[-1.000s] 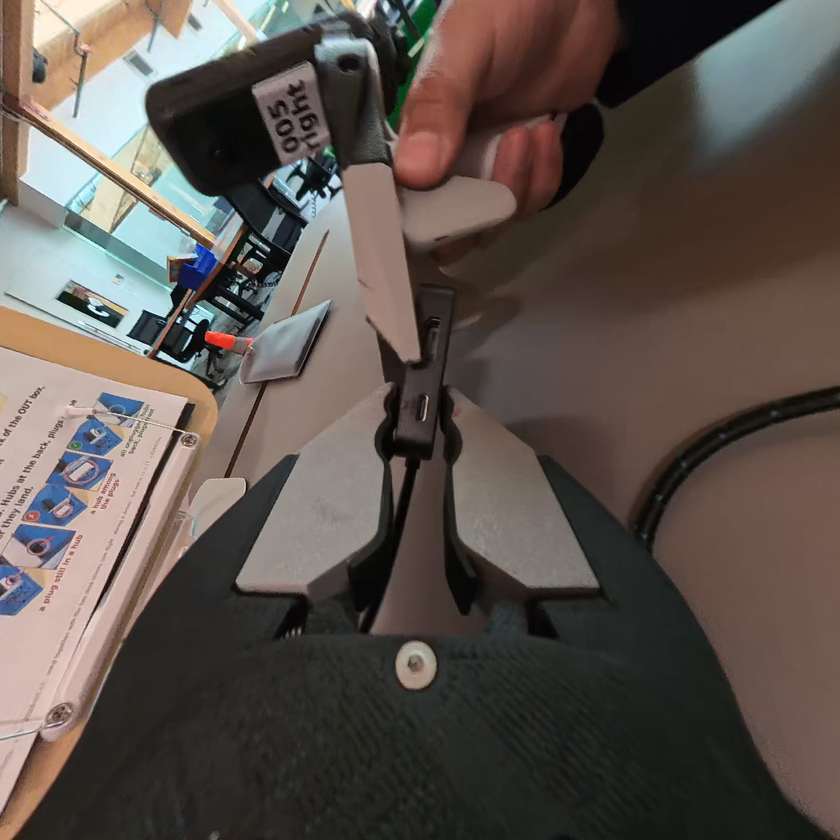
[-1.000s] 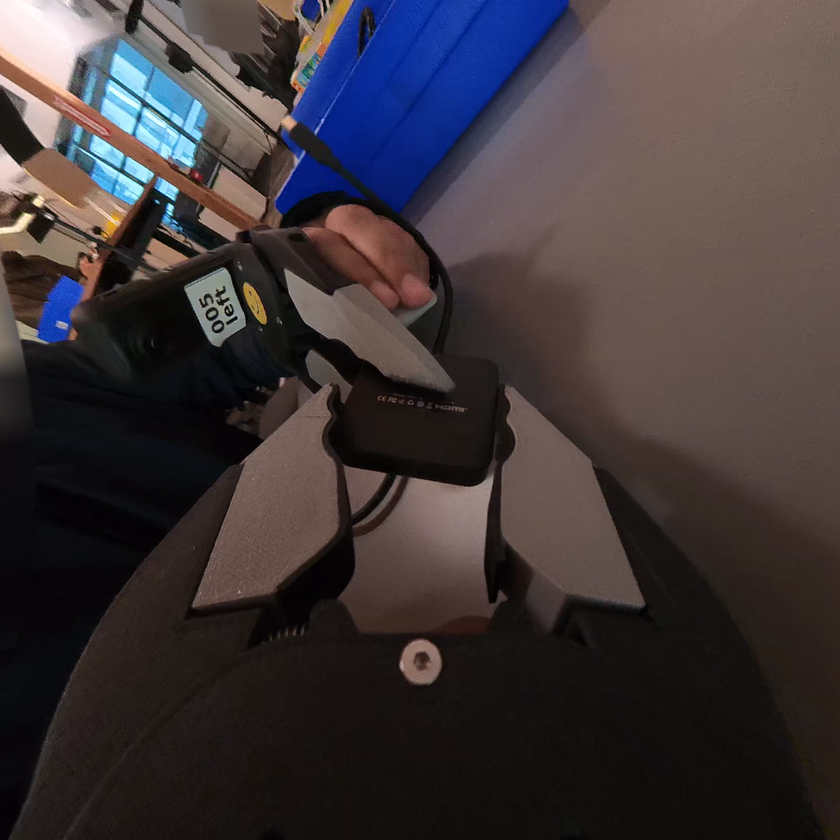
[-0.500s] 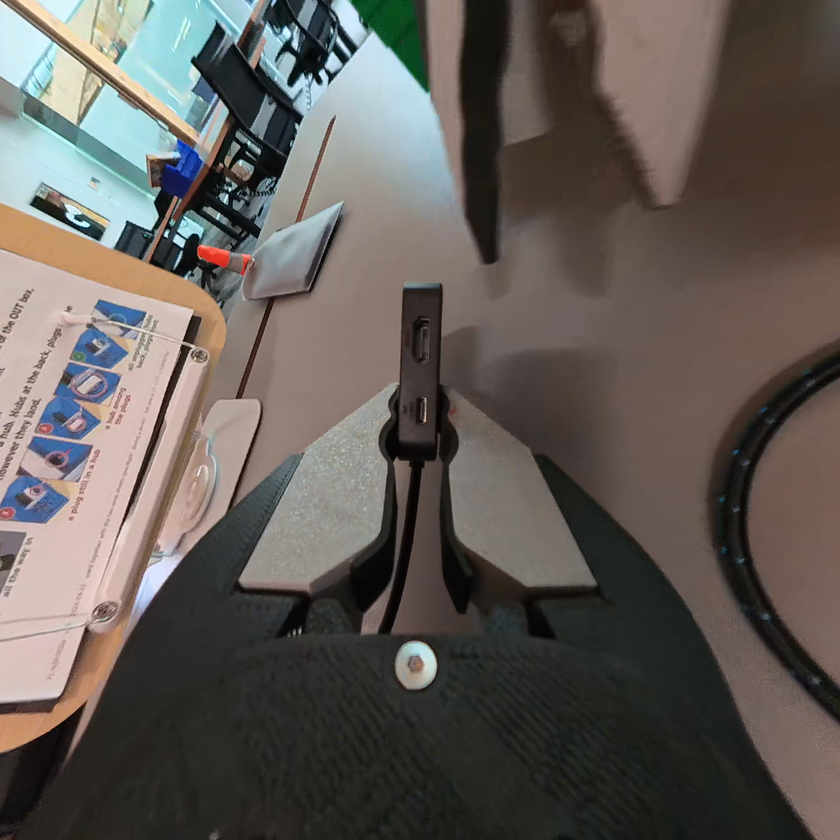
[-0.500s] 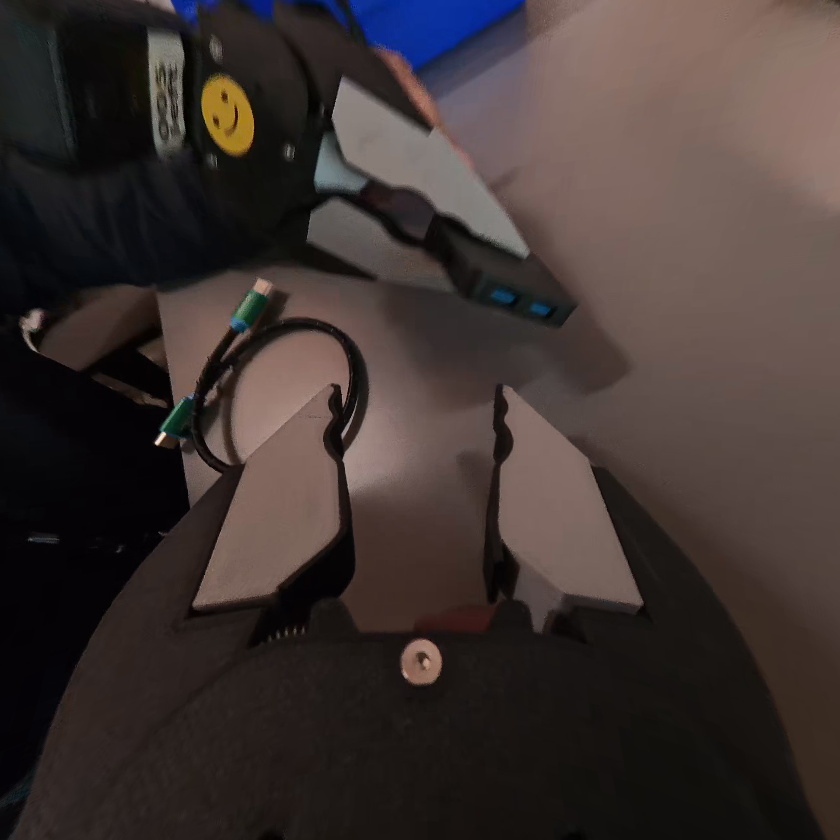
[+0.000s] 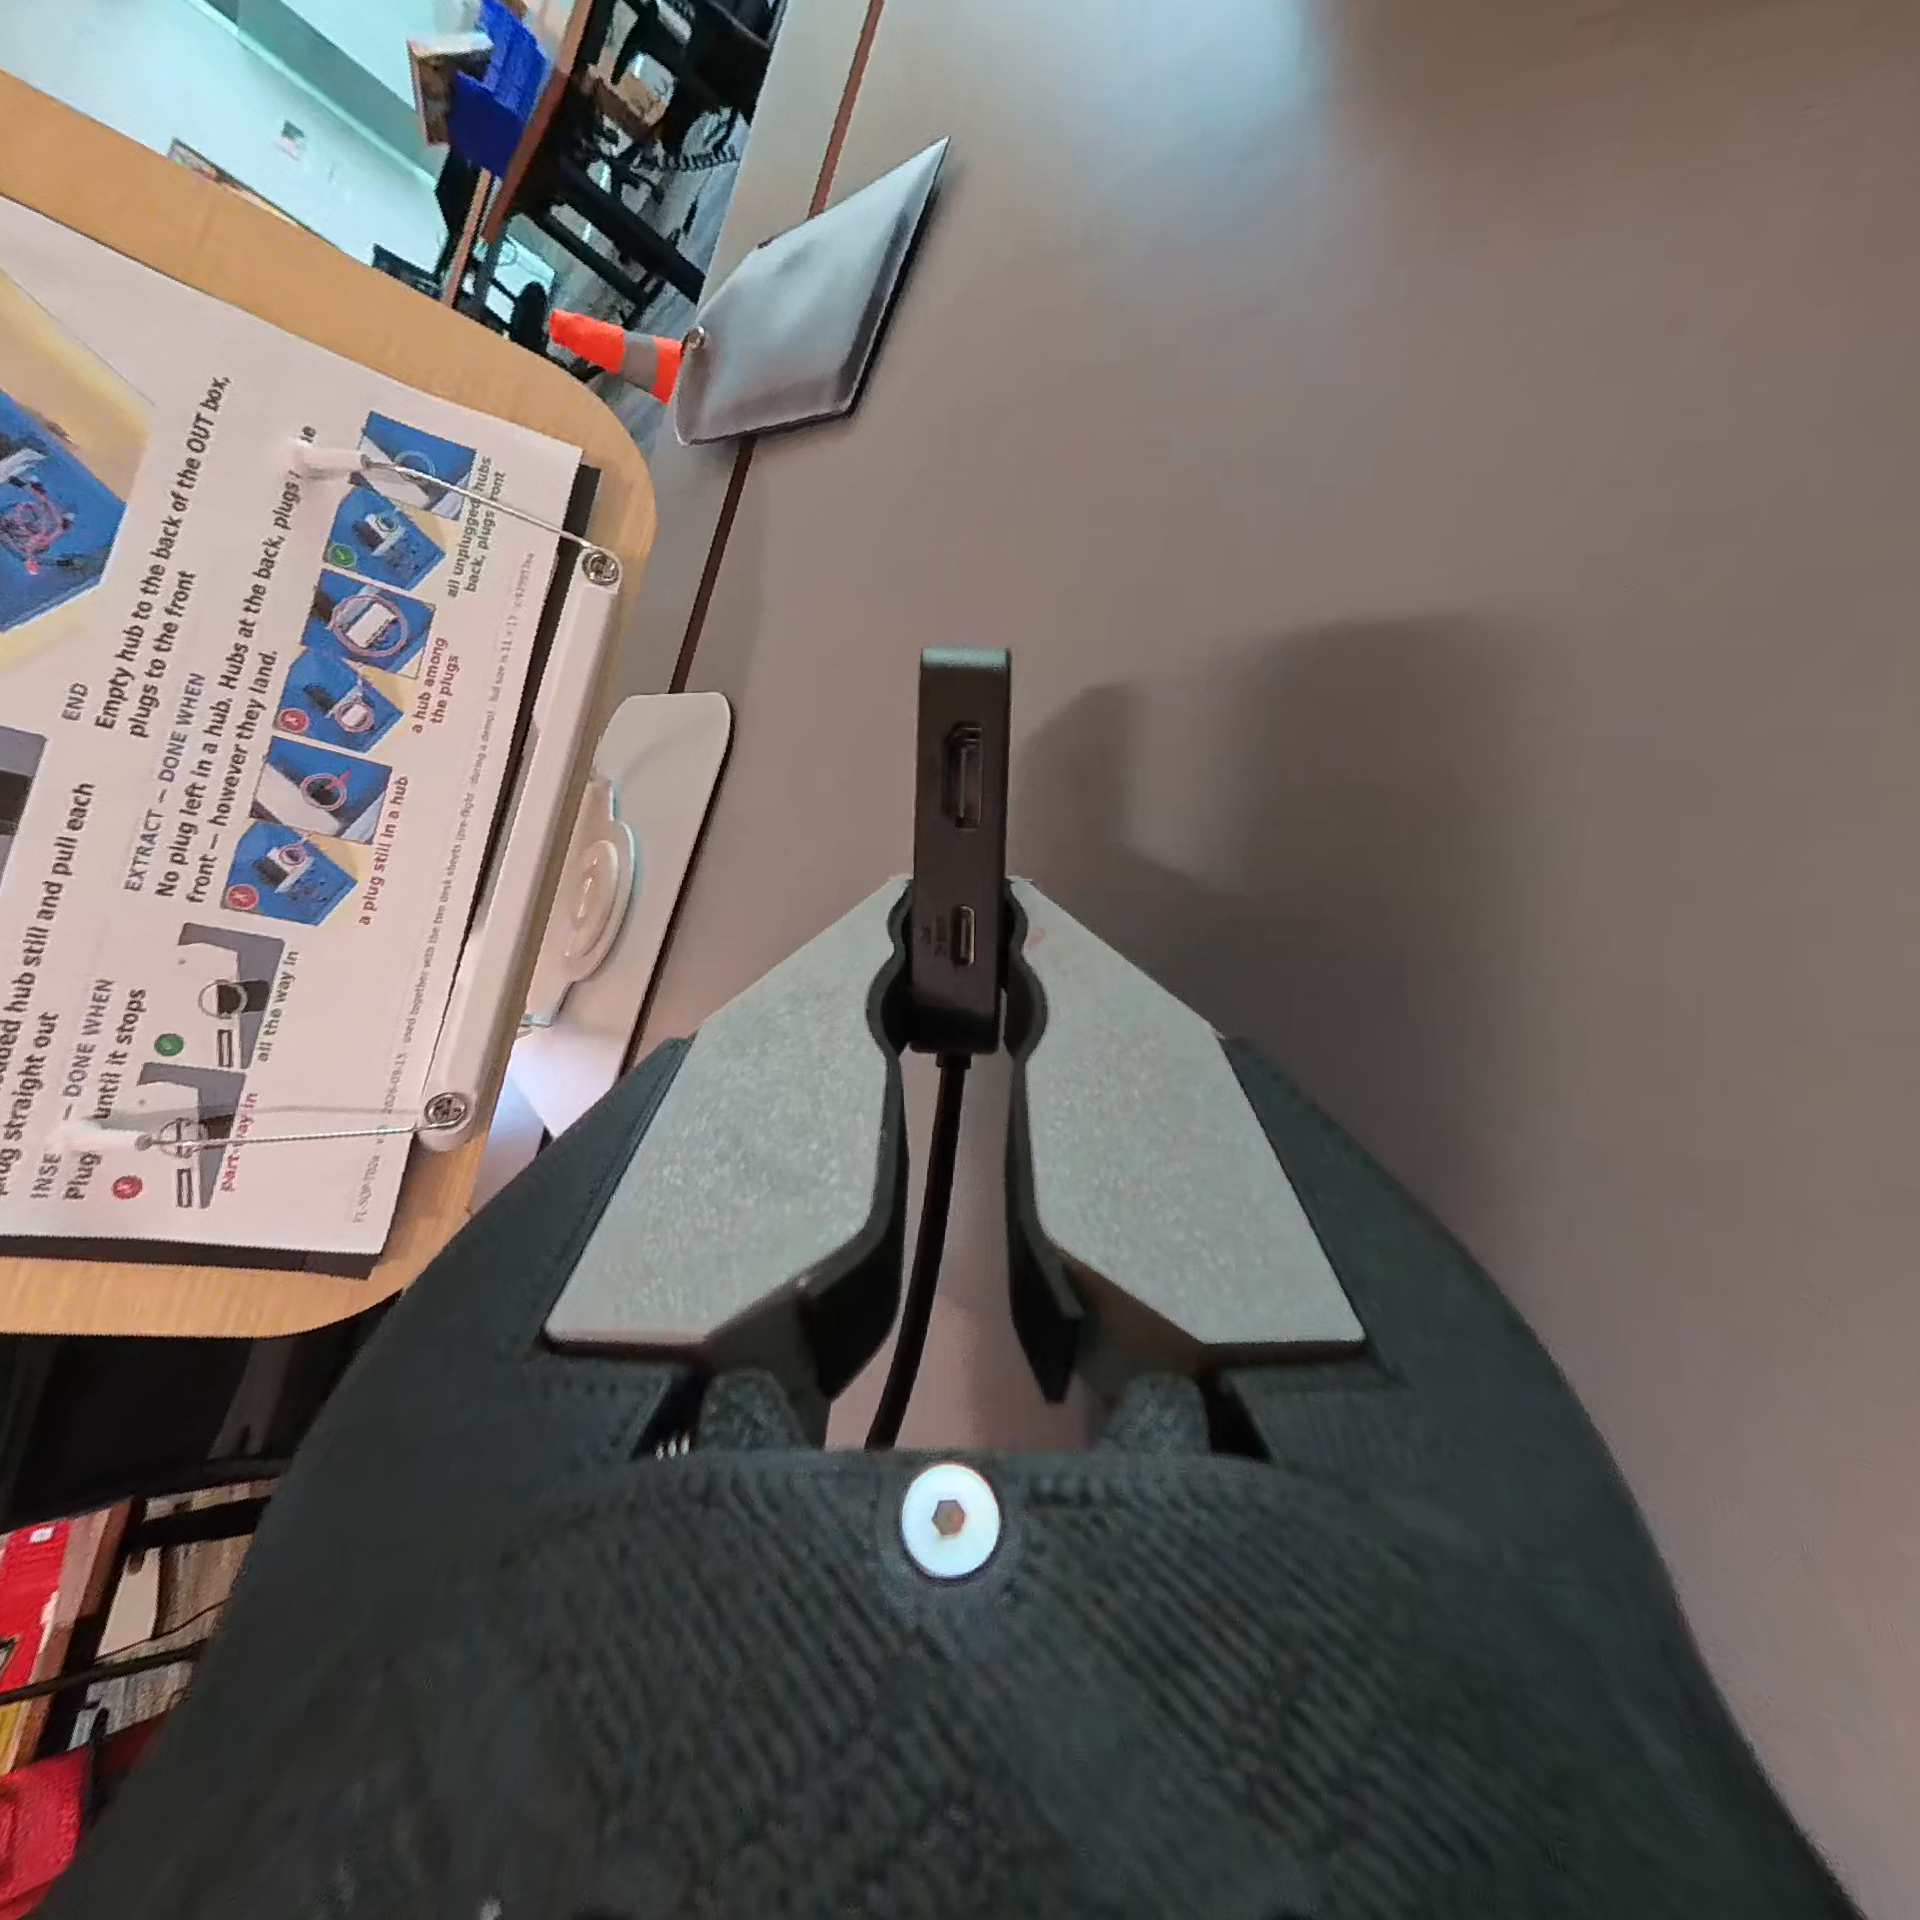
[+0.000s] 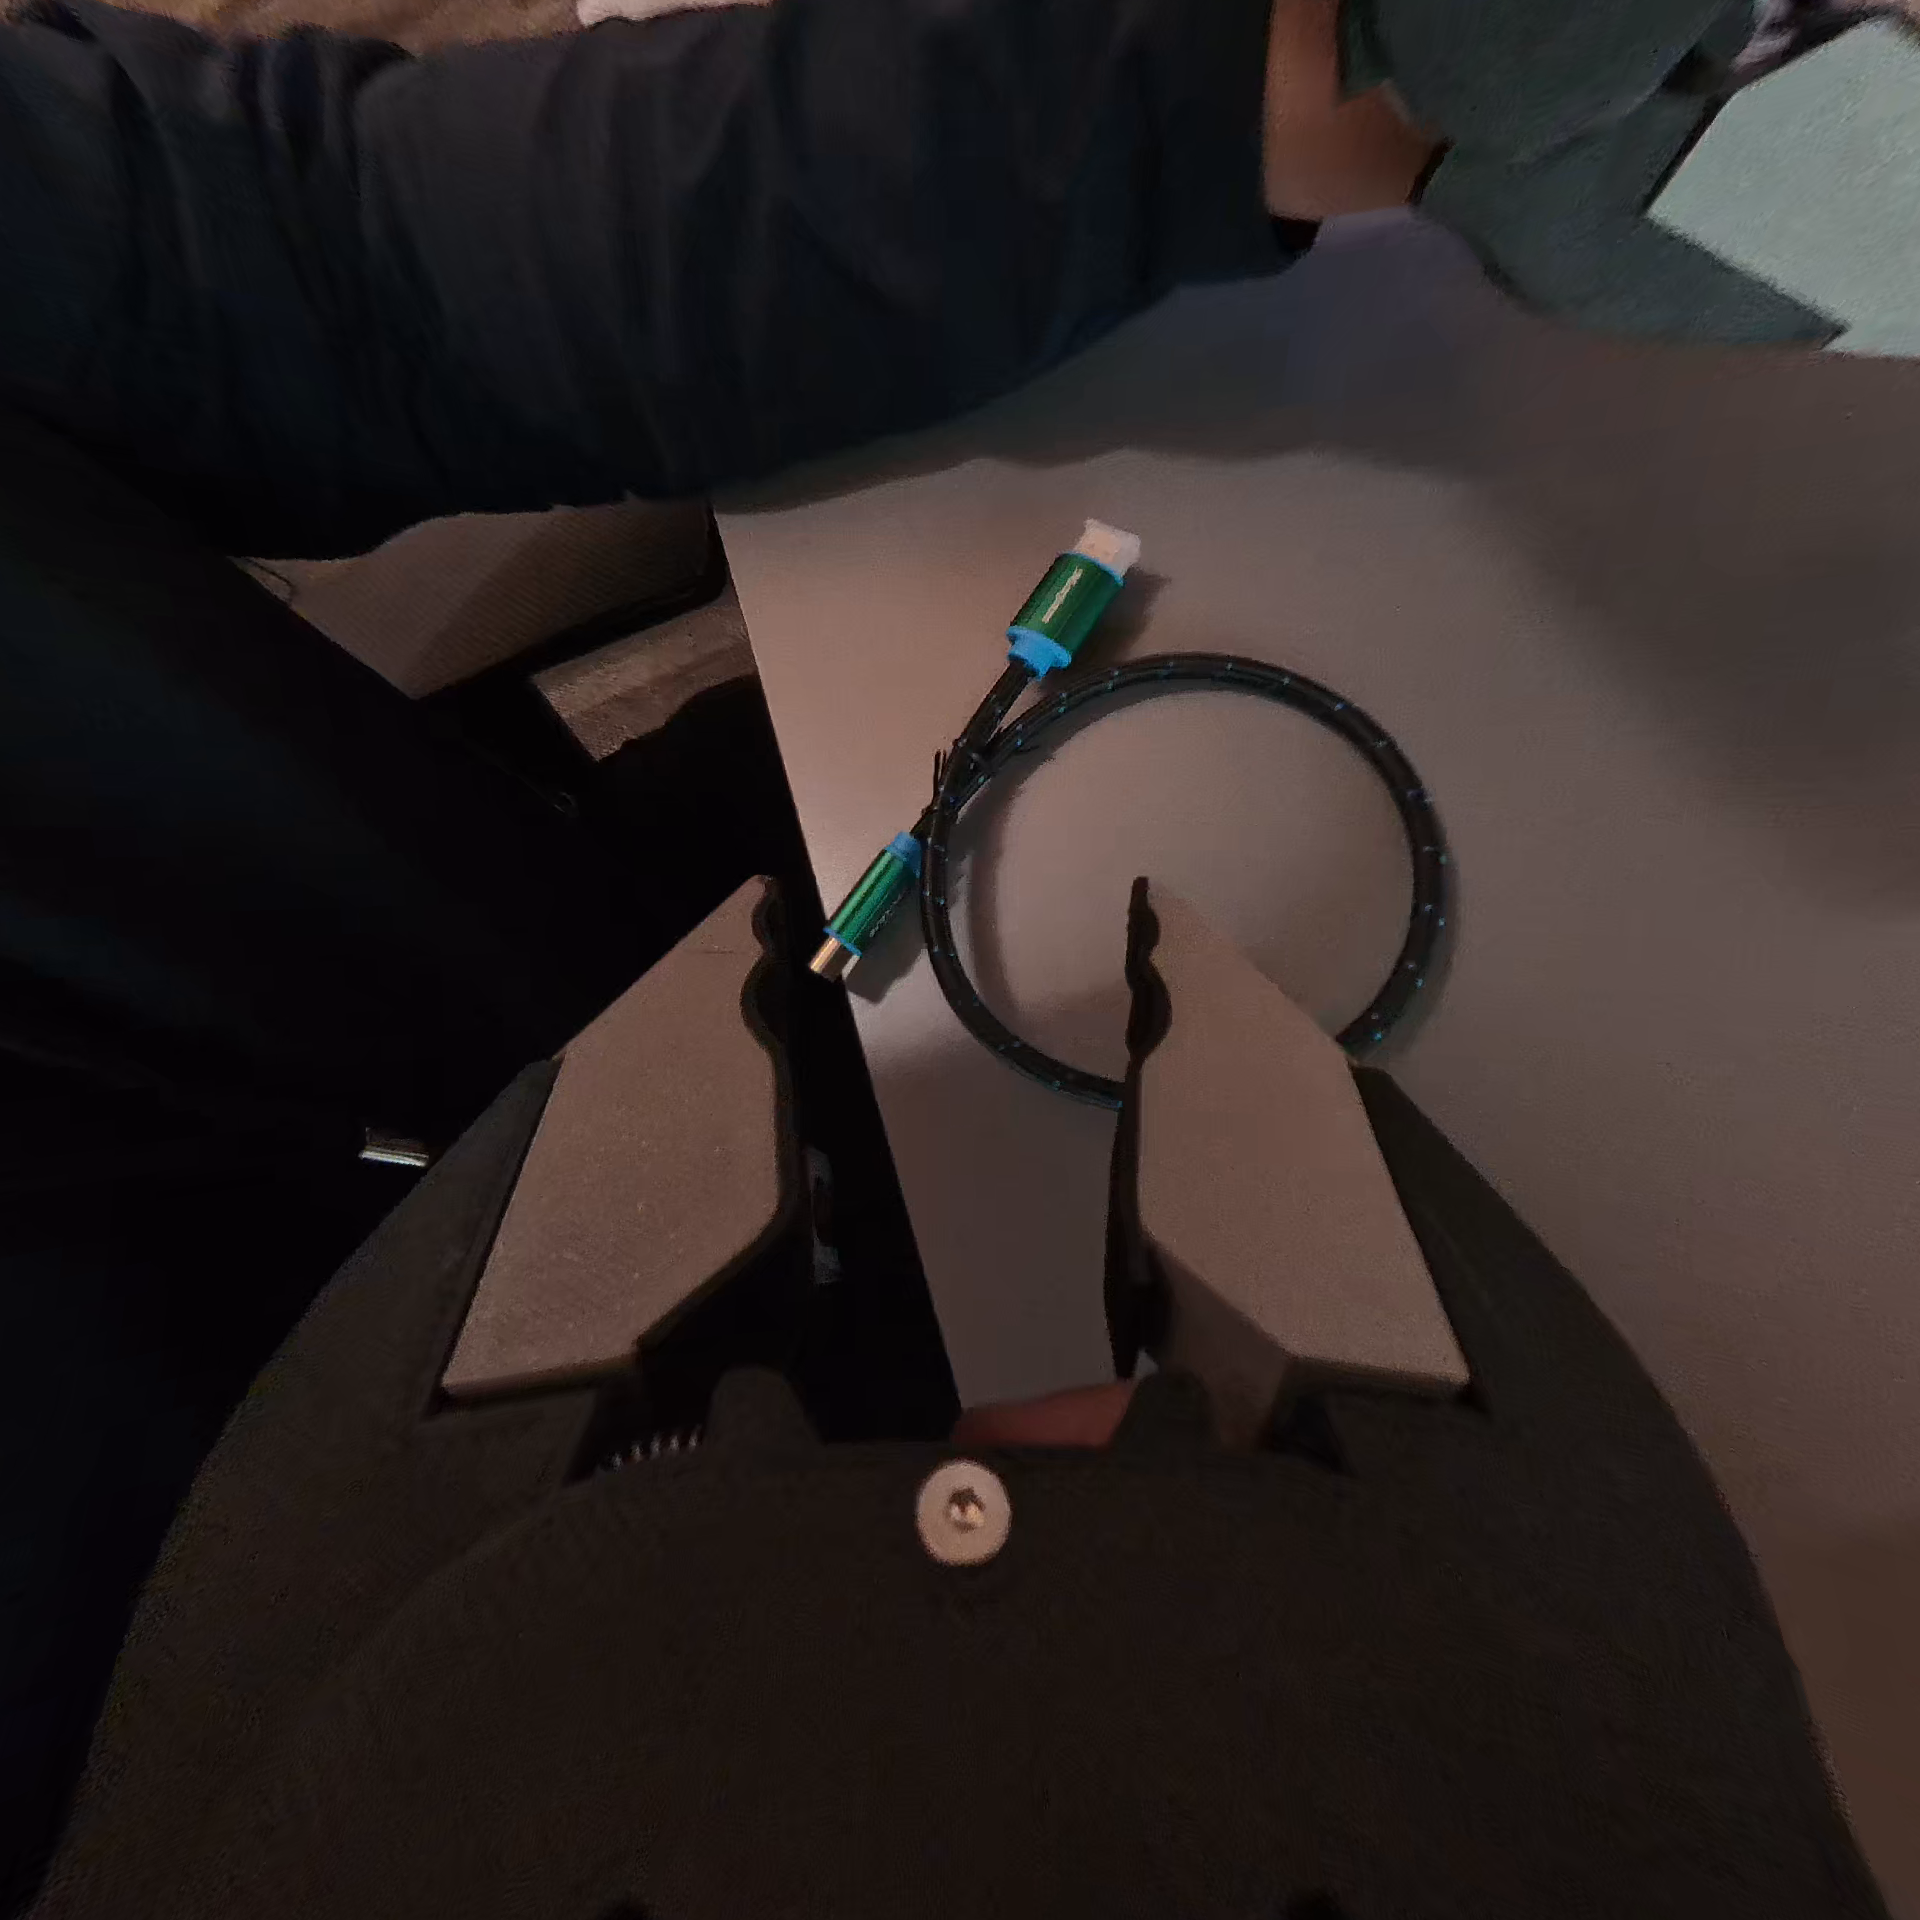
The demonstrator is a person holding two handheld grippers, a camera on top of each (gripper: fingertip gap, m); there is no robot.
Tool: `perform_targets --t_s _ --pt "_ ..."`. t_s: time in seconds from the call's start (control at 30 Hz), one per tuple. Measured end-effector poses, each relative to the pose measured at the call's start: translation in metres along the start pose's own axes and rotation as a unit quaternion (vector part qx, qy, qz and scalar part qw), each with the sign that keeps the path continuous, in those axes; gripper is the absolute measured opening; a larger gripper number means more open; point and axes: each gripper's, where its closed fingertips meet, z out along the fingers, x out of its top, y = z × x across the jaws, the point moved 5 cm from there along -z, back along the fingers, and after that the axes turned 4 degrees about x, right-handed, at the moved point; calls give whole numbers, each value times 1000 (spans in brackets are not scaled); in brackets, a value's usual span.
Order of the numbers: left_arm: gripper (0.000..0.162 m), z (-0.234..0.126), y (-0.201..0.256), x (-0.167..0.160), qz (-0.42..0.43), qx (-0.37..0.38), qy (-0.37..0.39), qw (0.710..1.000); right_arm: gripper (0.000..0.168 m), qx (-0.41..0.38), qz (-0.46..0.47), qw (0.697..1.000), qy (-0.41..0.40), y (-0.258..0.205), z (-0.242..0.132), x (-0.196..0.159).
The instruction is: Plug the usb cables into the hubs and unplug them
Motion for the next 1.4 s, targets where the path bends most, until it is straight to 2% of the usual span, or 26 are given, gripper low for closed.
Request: perform_targets --t_s 0.17,0.3,0.43,0.53,0.6,0.73,0.87,1.03,1.27,1.4 --pt "12 -5 -4 -4 -8 6 1 1000 61 -37 -61 996 -53 -12 8 -15" --pt "12 -4 0 -11 37 12 -17 999 50 102 -218 968 -70 -57 0 -19" --pt "12 -7 -2 -10 27 11 -11 1000 53 116 -261 950 -126 -49 4 -8" --pt "12 -9 -5 -12 21 13 -13 1000 38 95 -318 931 -151 -30 18 0" --pt "11 -9 -6 -14 22 15 -19 999 27 108 -355 915 -160 -26 28 4" --pt "11 -7 -9 -20 18 16 -28 999 28 119 -411 875 -225 -20 48 -3" --pt "11 -6 -12 -24 9 19 -33 999 24 130 -439 849 -264 -18 43 -1" --pt "11 -5 -13 -24 -2 20 -35 999 29 132 -456 836 -273 -21 27 10" --pt "11 -7 -17 -22 -15 25 -30 999 42 111 -541 778 -300 -31 39 -2" --pt "11 -7 -18 -21 -11 30 -31 999 40 93 -570 750 -322 -22 35 0"
